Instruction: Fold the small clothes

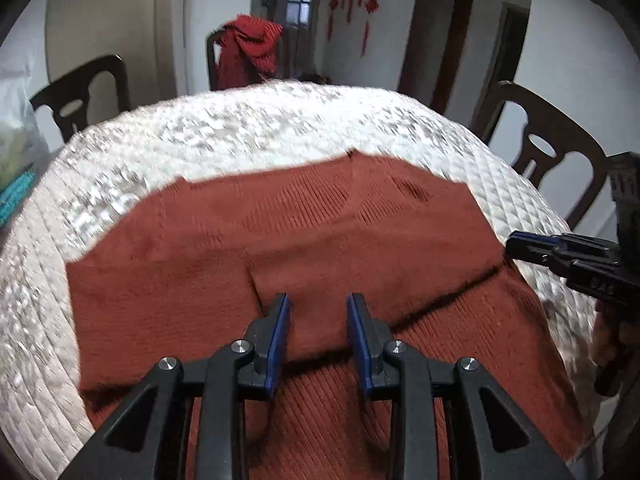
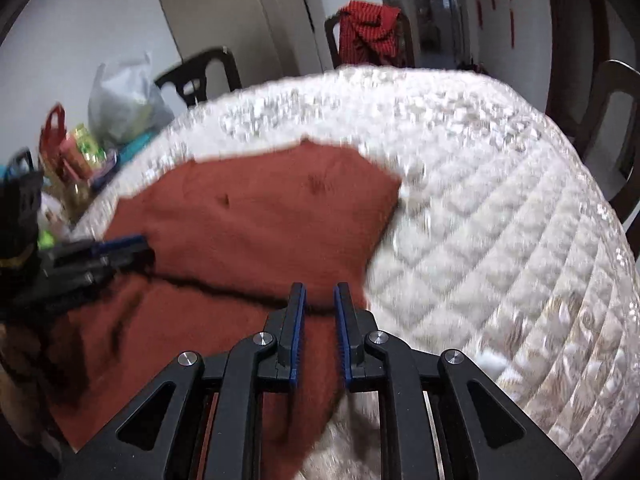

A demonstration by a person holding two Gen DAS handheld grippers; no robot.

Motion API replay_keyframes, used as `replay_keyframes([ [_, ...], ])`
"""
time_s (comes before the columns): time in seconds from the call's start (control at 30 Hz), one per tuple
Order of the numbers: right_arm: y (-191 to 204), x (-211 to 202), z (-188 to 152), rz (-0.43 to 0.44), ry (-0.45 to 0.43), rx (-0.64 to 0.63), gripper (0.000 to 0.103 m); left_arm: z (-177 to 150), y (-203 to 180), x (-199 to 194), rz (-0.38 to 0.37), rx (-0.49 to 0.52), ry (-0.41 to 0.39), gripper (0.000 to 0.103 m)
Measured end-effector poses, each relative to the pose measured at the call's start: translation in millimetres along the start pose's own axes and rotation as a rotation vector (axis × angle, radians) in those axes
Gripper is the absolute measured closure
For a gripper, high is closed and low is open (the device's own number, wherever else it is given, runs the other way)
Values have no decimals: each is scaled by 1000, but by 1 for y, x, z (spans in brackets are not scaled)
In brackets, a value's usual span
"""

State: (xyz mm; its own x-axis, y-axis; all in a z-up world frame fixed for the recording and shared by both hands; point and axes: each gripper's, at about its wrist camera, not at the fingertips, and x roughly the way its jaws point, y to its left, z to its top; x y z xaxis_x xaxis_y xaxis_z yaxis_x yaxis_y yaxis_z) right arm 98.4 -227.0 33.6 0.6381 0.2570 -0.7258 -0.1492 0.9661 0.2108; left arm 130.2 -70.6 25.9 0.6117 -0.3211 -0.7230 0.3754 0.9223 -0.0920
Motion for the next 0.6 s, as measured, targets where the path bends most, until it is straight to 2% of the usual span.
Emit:
replay_keyframes([
  [0.1,1,7,17,6,-26,-5,88,11,9,9,11,-55,-3,66],
  [0.17,-4,22,24,-18,3,10,88,12,13,23,22,-68,39,65],
  [0.23,-11,41,27,-41,56,17,88,9,15,23,23,-69,34,64],
  [0.27,-13,40,26,-35,38,17,88,8,15,19,22,-72,37,64],
  [0.4,-9,20,16,-16,33,18,88,-9,15,-1,-4,-66,24,64],
  [0.5,2,10,-3,25,42,-36,88,-26,17,-11,-16,-53,25,62],
  [0.57,8,17,-11,6,83,-82,88,-32,20,-17,-19,-63,41,62],
  [0.6,10,12,-12,-8,69,-97,88,-36,21,-23,-18,-63,39,62],
])
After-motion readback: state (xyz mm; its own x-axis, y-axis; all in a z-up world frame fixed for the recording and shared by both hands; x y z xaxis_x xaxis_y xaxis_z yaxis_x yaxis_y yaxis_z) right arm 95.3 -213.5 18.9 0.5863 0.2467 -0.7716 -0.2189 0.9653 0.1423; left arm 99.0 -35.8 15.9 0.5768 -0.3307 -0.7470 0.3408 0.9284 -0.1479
